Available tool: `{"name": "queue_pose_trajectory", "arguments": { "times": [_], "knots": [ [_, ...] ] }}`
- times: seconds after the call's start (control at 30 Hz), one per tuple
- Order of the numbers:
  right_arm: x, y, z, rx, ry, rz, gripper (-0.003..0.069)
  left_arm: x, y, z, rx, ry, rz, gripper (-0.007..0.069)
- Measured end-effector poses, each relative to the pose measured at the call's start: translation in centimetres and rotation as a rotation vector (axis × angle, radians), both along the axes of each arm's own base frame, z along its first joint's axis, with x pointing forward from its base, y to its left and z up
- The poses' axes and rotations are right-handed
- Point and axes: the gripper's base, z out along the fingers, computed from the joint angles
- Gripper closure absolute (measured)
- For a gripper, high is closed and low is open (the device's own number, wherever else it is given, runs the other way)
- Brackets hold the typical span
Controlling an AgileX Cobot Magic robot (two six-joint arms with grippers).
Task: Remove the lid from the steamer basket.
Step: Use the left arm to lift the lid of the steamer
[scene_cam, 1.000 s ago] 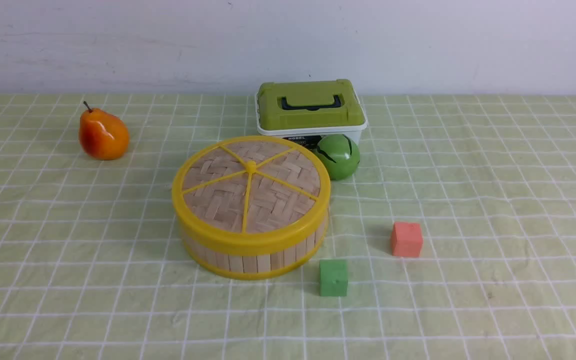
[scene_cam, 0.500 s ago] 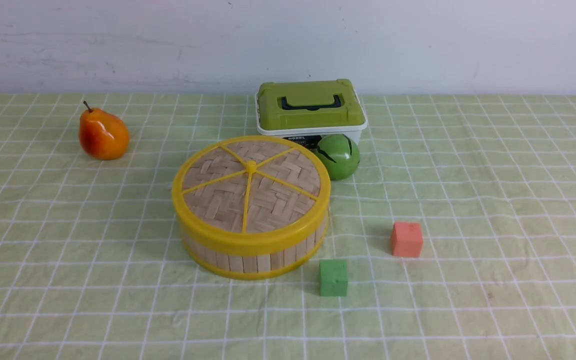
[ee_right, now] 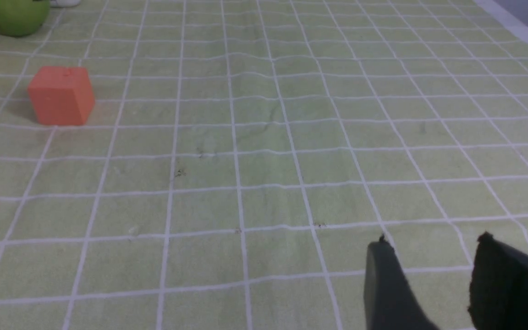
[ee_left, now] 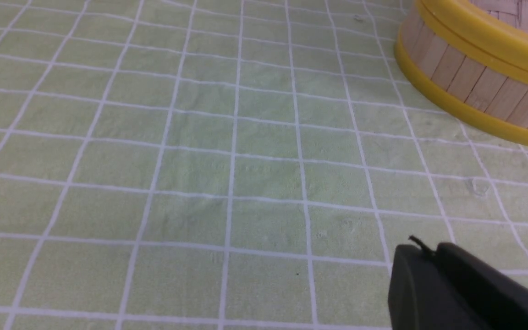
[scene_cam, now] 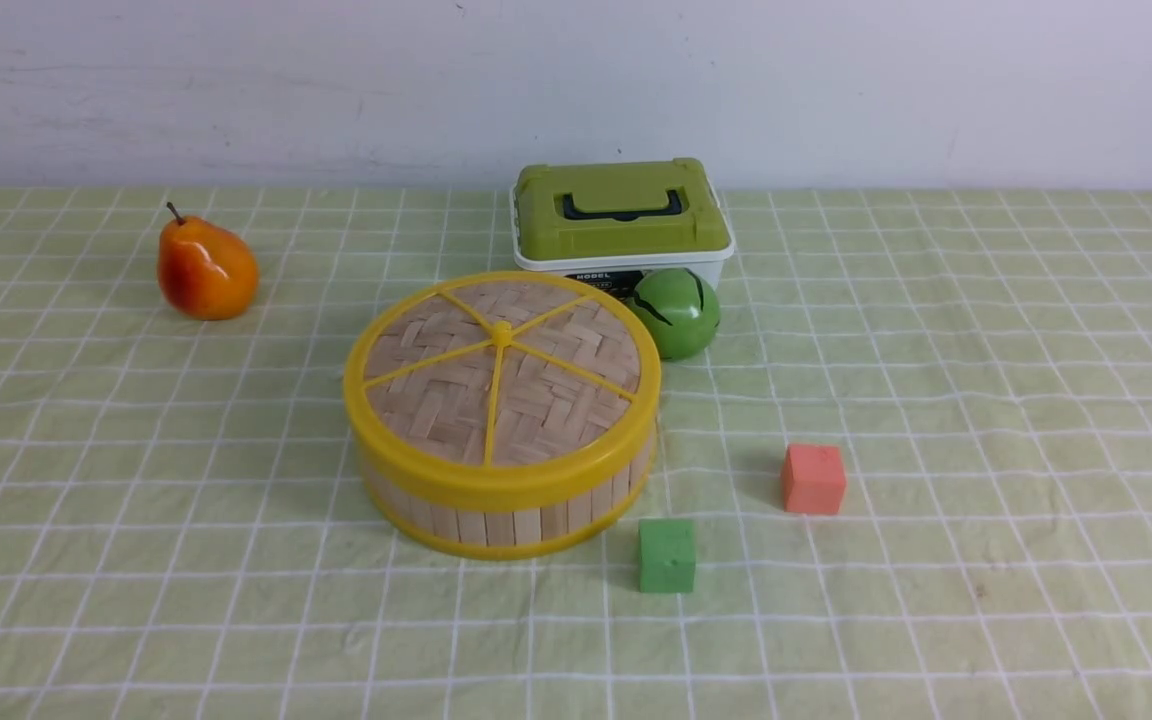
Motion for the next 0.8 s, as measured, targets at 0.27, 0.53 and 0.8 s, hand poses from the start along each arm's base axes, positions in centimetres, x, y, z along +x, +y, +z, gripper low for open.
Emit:
{"name": "queue_pose_trajectory", "arguments": {
  "times": [0.27,0.53,0.8],
  "knots": [
    [0.0,0.0,0.0,0.000,0.000,0.000,0.0415,0.0,0.0,0.0,0.000,-0.001,0.000,0.0579],
    [0.0,0.0,0.0,0.000,0.000,0.000,0.0415,0.0,0.0,0.1,0.000,-0.010,0.000,0.0570],
    [0.0,0.0,0.0,0.000,0.000,0.000,0.0415,0.3,0.0,1.1,-0.004,-0.126,0.003,0.0566]
  ]
}}
